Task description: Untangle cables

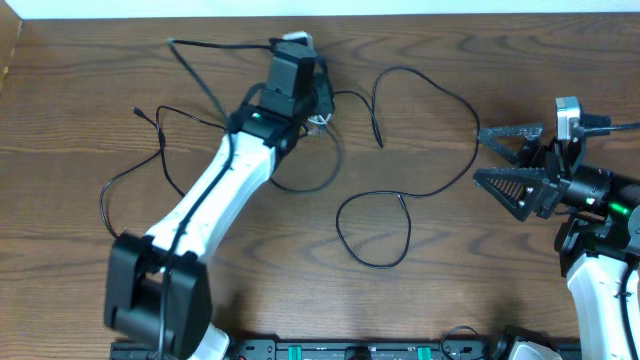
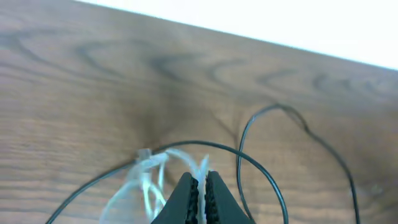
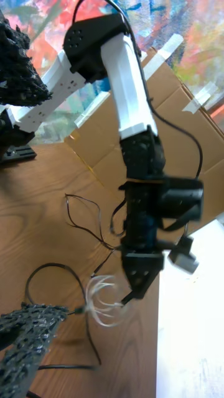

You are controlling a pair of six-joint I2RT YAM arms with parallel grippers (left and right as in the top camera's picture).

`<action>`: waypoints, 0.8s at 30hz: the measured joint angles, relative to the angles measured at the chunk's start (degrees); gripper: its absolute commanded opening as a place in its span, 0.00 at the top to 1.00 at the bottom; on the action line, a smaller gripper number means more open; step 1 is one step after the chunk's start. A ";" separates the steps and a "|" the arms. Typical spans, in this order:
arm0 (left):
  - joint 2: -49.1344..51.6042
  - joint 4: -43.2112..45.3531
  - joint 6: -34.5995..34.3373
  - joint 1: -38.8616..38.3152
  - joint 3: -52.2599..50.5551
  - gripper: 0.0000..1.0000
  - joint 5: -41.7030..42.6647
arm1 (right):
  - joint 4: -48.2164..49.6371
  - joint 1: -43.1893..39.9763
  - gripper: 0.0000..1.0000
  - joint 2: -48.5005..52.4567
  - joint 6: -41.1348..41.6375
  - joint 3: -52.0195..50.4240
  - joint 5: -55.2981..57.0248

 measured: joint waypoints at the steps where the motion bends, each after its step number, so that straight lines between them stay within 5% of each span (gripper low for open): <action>1: -0.79 0.00 0.00 0.33 0.00 0.92 -0.20 | 0.02 0.00 0.01 0.00 0.00 0.00 0.00; 13: -8.85 0.50 0.00 6.36 0.00 0.93 -1.62 | 0.00 0.00 0.01 0.00 0.00 0.00 -0.20; 21: -8.79 -9.05 0.24 7.80 -0.02 0.93 -1.62 | 0.02 0.00 0.01 0.00 -0.22 0.00 -0.22; 22: -8.41 -10.25 0.74 7.67 -0.02 0.86 -1.62 | 0.02 0.00 0.01 0.00 -0.35 0.00 -0.20; 24: -7.26 -12.66 2.91 7.30 -0.02 0.56 -1.62 | 0.02 0.00 0.01 0.00 -0.44 0.00 -0.22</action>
